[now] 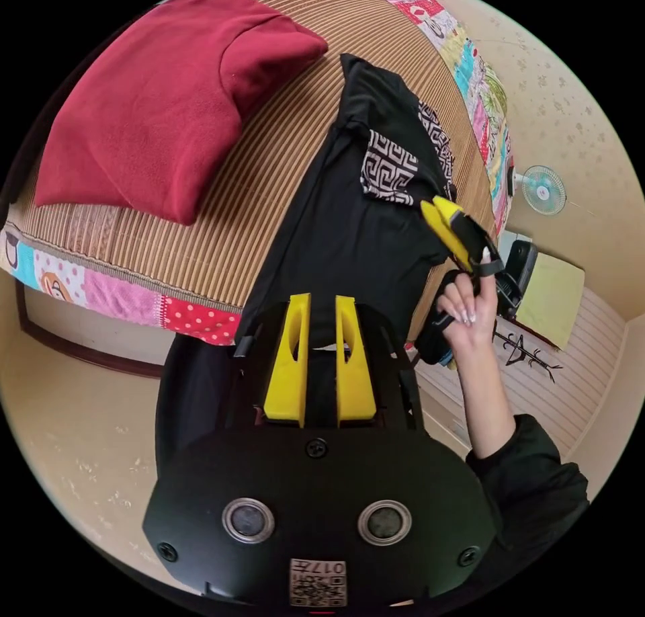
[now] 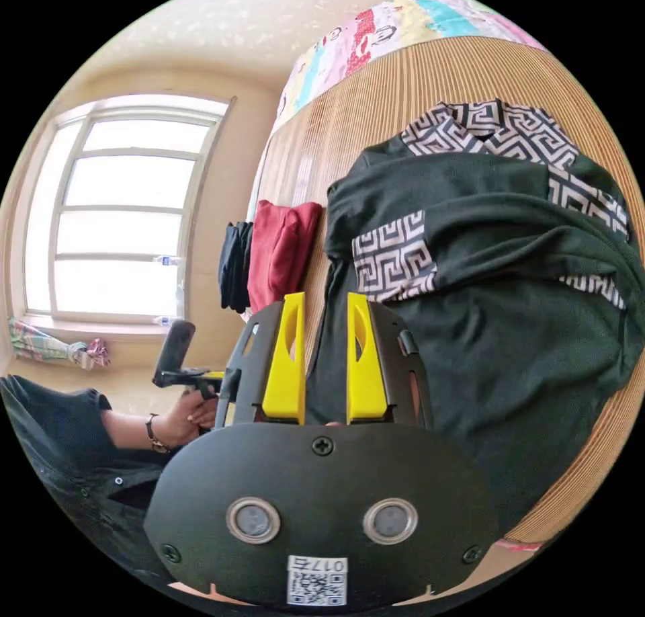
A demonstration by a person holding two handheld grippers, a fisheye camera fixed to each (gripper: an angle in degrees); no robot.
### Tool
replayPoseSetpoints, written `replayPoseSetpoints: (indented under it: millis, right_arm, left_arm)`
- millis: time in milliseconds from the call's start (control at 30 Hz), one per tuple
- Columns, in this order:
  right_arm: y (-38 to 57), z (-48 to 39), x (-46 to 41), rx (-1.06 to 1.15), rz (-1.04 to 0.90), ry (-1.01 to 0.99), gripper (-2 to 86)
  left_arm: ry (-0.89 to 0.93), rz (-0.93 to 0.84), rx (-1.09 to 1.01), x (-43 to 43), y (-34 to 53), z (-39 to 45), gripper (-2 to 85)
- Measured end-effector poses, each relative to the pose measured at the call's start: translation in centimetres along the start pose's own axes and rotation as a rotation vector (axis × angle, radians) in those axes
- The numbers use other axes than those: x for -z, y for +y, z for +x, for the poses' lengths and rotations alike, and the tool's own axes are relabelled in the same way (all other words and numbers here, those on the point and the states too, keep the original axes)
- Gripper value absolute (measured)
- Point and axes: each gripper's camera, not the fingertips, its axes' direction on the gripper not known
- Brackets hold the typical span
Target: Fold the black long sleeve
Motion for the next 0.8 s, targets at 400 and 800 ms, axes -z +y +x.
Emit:
replayPoseSetpoints:
  millis: [400, 800]
  right_arm:
    - [10.5, 14.2, 8.1, -0.519, -0.004, 0.433, 8.7]
    - [9.8, 14.0, 4.0, -0.352, -0.422, 0.722, 3.8]
  left_arm:
    - [-0.137, -0.054, -0.283, -1.5, -1.3, 1.7, 9.0]
    - [-0.060, 0.078, -0.218, -1.5, -9.3, 10.3, 10.8]
